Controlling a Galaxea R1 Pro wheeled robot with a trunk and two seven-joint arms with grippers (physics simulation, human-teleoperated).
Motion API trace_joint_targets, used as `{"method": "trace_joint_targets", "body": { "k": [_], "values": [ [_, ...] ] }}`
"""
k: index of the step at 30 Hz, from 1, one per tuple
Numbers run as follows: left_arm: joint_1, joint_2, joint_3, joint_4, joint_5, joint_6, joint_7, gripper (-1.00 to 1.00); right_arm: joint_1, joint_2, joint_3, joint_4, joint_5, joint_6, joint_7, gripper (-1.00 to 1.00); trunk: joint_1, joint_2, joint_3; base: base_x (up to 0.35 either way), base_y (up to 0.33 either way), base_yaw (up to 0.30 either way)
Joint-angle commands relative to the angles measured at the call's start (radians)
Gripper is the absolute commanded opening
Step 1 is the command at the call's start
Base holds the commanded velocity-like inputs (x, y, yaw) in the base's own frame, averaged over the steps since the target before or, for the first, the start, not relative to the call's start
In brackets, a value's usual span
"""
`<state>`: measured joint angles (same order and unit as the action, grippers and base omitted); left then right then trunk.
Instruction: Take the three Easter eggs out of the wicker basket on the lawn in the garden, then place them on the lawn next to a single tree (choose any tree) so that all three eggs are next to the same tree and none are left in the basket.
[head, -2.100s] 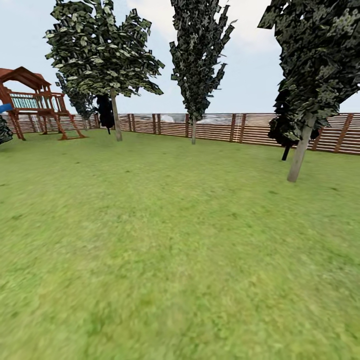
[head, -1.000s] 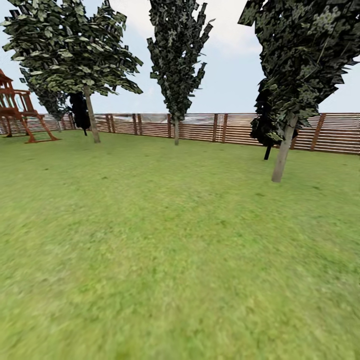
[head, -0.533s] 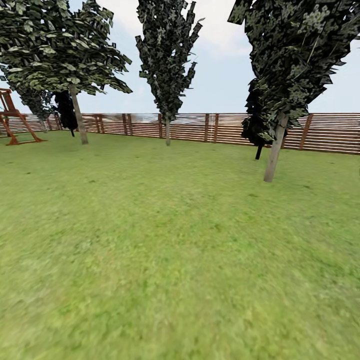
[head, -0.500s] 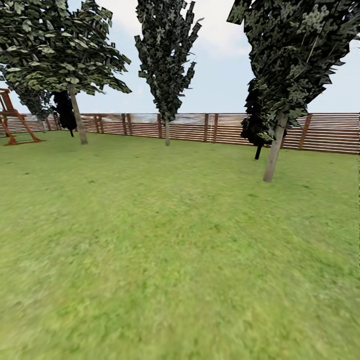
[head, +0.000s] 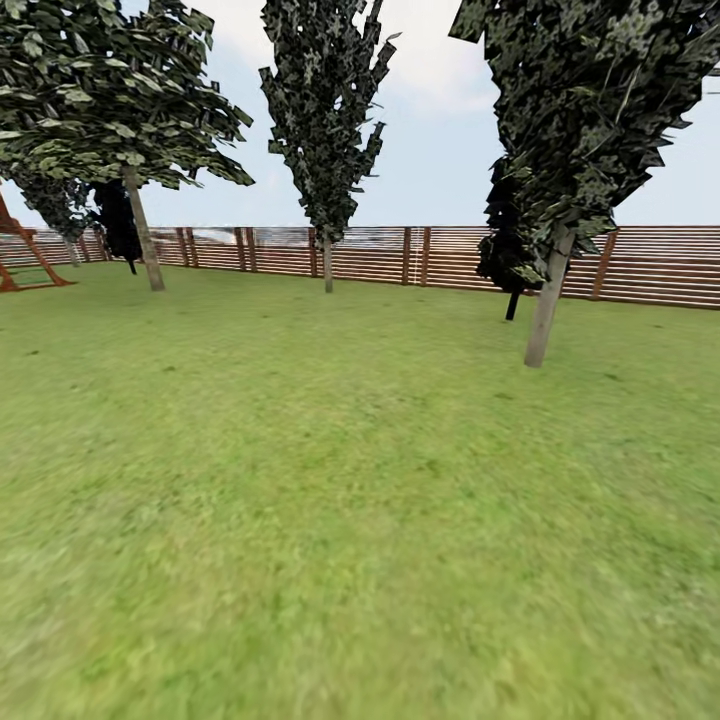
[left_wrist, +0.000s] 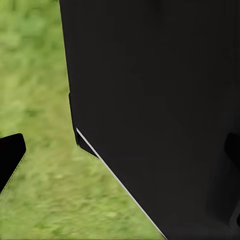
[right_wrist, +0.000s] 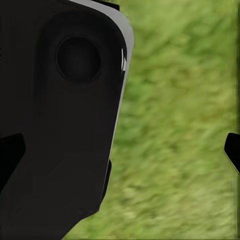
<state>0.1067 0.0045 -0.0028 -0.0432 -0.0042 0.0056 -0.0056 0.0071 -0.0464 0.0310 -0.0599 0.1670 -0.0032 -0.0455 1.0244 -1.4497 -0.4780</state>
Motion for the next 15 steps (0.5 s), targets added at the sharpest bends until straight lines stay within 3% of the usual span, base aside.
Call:
{"method": "trace_joint_targets", "body": {
  "k": [1, 15],
  "values": [
    [0.001, 0.0, 0.0, -0.002, 0.0, 0.001, -0.001, 1.0, 0.001, 0.0, 0.003, -0.002, 0.007, 0.0, -0.003, 1.0, 0.001, 0.0, -0.001, 0.326, 0.0, 0.0],
    [0.001, 0.0, 0.0, -0.003, 0.0, 0.001, -0.001, 1.0, 0.001, 0.0, 0.003, -0.002, 0.008, -0.001, -0.004, 1.0, 0.001, 0.0, -0.001, 0.326, 0.0, -0.035]
  ]
}}
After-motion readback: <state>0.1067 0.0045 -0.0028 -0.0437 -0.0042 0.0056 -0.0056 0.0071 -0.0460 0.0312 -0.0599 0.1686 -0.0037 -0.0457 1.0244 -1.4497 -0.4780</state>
